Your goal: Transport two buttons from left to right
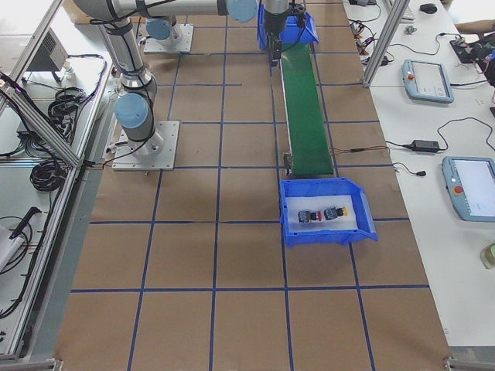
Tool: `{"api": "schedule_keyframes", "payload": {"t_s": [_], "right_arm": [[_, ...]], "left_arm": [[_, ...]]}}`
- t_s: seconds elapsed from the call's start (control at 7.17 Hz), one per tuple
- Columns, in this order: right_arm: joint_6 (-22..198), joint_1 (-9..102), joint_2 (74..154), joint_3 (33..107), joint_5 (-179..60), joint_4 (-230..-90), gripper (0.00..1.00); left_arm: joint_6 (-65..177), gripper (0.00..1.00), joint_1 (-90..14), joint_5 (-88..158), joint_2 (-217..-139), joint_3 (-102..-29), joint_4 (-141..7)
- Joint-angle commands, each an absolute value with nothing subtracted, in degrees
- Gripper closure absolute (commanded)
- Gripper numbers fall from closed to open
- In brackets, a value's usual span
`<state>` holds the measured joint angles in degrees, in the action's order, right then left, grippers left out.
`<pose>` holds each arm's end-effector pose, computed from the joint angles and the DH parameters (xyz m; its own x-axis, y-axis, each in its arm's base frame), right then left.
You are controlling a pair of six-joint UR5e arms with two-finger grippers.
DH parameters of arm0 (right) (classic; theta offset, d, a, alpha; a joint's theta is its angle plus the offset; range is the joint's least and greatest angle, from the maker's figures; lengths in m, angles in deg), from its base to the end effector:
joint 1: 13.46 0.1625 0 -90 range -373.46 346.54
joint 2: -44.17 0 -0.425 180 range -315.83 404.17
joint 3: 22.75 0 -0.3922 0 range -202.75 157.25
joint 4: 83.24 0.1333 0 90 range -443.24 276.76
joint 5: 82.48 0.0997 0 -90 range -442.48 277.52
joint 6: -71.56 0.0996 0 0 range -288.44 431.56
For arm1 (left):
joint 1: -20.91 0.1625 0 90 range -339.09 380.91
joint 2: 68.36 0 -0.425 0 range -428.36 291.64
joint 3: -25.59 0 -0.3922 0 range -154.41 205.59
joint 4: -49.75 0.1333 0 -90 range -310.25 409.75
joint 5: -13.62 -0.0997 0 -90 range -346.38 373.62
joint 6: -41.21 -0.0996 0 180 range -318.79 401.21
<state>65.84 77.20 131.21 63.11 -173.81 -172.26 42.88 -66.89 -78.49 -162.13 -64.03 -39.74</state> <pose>0.1369 -0.5126 0.4958 -0.9935 -0.1110 0.0234 -0.1111 0.9938 -0.0012 -0.1098 -0.5186 0.4590 -0.9971 -0.0656 -0.0382 -0.0674 0.9965 0.0492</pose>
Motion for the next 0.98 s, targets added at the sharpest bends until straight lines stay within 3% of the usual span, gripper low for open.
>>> {"api": "schedule_keyframes", "payload": {"t_s": [0.0, 0.84], "right_arm": [[66.6, 77.2, 131.3, 63.2, -174.0, -172.3, 0.02], [66.1, 77.2, 130.8, 63.4, -173.9, -172.3, 0.02]], "left_arm": [[42.9, 0.00, -66.9, -78.5, -162.1, -64.1, -39.7], [42.9, 0.00, -66.9, -78.5, -162.1, -64.1, -39.7]]}}
